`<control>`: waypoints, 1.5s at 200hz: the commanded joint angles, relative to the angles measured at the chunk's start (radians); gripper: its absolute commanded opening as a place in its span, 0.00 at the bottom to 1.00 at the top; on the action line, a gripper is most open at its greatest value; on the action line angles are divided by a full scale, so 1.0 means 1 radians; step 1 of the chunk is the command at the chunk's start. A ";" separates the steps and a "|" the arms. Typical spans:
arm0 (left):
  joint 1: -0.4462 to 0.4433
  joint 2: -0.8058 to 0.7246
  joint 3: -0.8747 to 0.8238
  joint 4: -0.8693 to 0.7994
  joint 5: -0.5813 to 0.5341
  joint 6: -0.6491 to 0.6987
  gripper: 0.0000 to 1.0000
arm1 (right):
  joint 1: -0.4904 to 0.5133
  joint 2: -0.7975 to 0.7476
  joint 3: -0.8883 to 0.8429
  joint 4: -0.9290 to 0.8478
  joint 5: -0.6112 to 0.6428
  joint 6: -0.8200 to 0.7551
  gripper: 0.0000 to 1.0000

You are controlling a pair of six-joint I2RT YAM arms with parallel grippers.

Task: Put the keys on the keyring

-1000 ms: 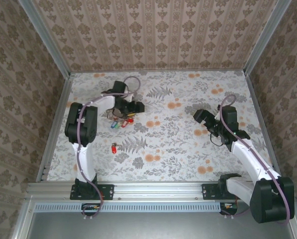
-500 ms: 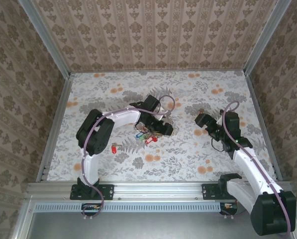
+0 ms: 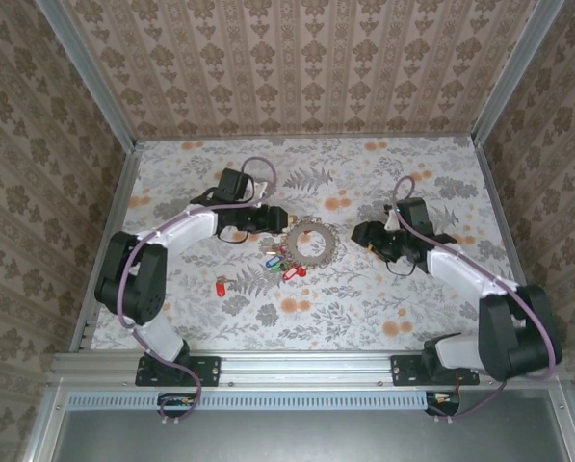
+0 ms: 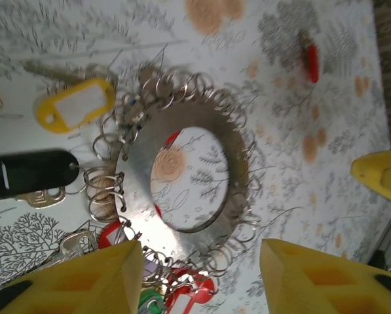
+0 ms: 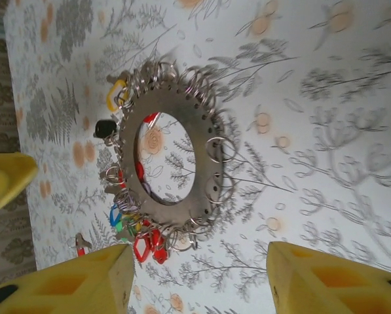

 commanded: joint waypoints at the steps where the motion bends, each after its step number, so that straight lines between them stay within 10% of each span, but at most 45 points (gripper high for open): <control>1: -0.018 0.035 0.015 0.013 0.020 -0.030 0.43 | 0.022 0.110 0.092 -0.014 -0.011 -0.051 0.53; 148: -0.089 0.217 0.105 -0.046 -0.047 -0.004 0.25 | 0.027 0.647 0.563 -0.160 -0.145 -0.215 0.50; 300: -0.097 0.357 0.122 -0.102 0.016 0.204 0.12 | 0.038 0.659 0.543 -0.278 -0.306 -0.407 0.45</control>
